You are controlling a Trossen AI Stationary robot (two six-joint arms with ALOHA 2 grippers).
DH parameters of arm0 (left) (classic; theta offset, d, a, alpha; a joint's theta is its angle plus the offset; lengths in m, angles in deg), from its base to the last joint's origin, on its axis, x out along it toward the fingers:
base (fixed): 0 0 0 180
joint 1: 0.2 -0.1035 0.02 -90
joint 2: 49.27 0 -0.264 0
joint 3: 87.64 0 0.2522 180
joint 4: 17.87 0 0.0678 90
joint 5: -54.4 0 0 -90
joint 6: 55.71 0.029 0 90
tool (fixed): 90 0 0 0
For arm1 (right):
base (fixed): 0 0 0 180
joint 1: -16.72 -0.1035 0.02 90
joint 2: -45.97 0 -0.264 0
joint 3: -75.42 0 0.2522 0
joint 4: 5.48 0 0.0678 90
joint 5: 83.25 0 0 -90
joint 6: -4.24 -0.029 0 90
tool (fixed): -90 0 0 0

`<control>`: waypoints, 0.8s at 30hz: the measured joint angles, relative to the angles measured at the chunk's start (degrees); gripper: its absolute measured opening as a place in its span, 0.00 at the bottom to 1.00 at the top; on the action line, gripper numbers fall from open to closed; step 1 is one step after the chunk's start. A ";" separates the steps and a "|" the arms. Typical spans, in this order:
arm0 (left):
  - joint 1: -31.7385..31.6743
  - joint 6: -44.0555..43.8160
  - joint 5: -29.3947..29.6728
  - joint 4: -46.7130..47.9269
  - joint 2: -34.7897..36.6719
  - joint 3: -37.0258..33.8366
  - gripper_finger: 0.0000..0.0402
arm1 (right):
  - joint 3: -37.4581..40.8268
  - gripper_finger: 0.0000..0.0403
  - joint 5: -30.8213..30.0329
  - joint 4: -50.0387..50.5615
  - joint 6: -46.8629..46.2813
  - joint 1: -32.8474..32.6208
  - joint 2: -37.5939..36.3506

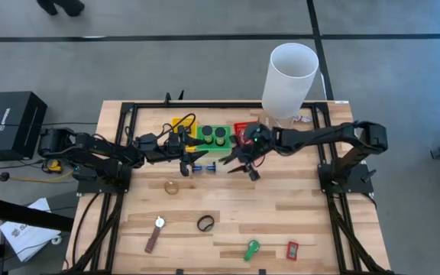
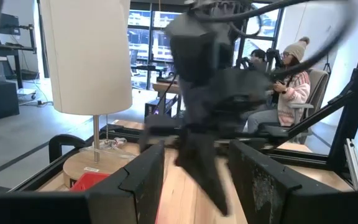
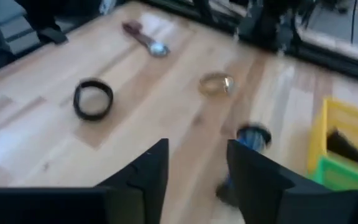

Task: Pick & Place Office items
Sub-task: Put the blue hourglass into the green basket

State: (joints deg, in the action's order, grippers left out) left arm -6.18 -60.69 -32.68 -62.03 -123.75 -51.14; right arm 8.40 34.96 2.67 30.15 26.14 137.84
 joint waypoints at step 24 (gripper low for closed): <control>11.33 0.24 6.66 29.60 -0.07 -0.04 0.51 | -0.26 0.55 -16.25 -8.22 -3.50 -5.65 15.48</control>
State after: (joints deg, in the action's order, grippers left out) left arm 5.15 -60.45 -26.01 -32.42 -123.81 -51.19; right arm 8.14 18.71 -5.54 26.65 20.49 153.32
